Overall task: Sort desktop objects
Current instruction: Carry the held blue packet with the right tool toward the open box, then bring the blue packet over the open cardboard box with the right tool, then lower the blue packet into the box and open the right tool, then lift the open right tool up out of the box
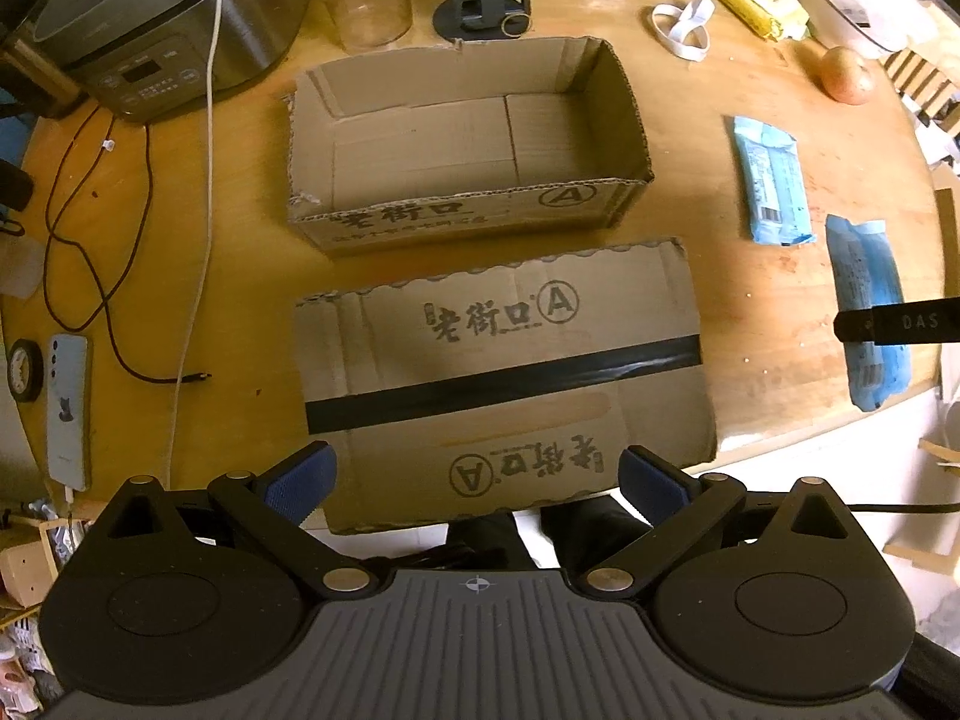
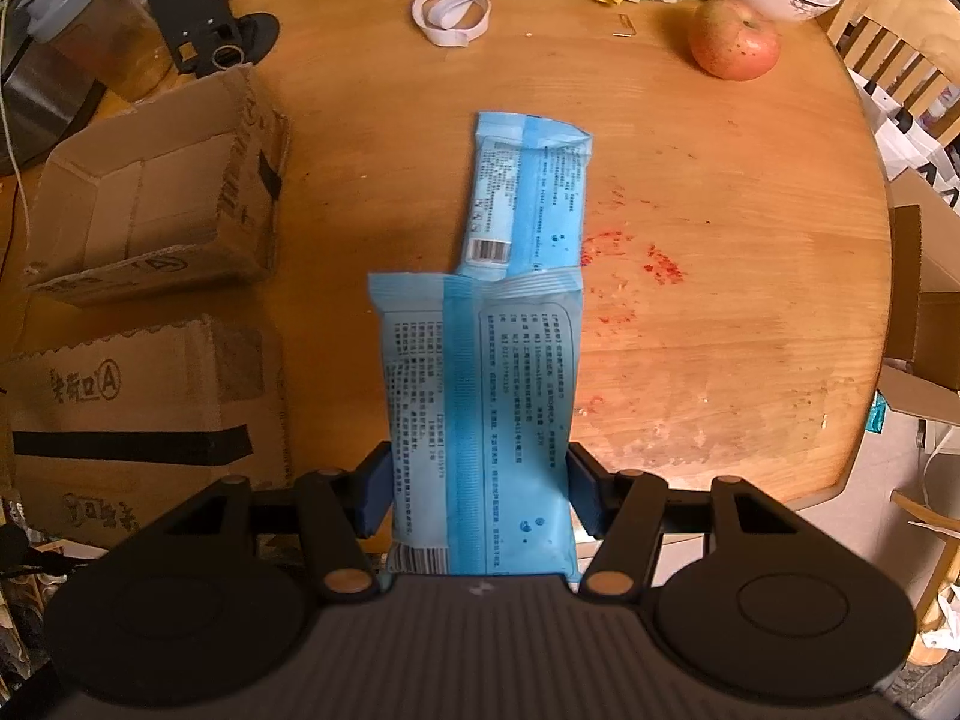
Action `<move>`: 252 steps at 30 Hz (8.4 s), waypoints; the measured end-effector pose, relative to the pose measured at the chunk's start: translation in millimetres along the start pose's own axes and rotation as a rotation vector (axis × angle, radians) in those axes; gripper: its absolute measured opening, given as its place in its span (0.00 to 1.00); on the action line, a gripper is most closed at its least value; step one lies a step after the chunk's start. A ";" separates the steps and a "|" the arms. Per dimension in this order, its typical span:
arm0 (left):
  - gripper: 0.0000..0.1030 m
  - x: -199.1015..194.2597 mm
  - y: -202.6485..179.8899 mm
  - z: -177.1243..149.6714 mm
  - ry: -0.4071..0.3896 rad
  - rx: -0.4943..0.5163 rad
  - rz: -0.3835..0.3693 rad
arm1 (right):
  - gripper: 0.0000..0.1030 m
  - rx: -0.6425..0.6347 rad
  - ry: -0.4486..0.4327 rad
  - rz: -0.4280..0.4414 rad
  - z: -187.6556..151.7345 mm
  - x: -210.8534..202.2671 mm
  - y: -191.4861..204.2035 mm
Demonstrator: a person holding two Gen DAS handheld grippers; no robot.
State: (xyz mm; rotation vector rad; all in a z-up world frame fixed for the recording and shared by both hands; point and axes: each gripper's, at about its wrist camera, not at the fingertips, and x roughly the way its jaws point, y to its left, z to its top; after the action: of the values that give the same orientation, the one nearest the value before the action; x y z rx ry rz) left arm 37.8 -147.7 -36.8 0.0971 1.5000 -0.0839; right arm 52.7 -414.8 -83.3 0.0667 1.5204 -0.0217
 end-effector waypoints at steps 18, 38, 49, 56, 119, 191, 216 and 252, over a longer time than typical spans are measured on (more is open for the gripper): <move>1.00 2.2 27.1 -2.2 0.003 -0.024 0.009 | 0.56 -0.026 0.001 0.010 -6.7 -1.5 41.2; 1.00 1.5 63.2 -15.8 -0.006 -0.055 0.009 | 0.56 -0.029 -0.015 0.026 -17.8 -6.4 87.9; 1.00 0.8 84.8 -23.9 -0.012 -0.080 0.009 | 0.56 -0.036 -0.032 0.036 -17.9 -9.0 118.3; 1.00 1.0 96.8 -28.0 -0.016 -0.091 0.008 | 0.56 -0.041 -0.038 0.035 -17.0 -10.2 137.7; 1.00 16.1 131.9 -5.3 0.018 -0.138 0.005 | 0.56 -0.042 -0.039 0.014 42.1 5.6 191.7; 1.00 28.2 137.6 11.8 0.052 -0.171 0.011 | 0.56 -0.026 -0.071 0.013 140.7 20.9 197.1; 1.00 33.6 141.8 12.1 0.075 -0.175 0.026 | 0.56 -0.029 -0.016 0.009 143.4 63.3 198.3; 1.00 38.8 148.6 7.2 0.103 -0.187 0.036 | 0.92 -0.042 -0.022 -0.023 145.2 100.7 220.2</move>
State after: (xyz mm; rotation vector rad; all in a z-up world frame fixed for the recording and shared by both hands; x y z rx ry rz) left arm 64.8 -0.7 -73.2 -0.0225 1.6008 0.0910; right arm 214.9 -200.6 -170.0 0.0155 1.4989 -0.0090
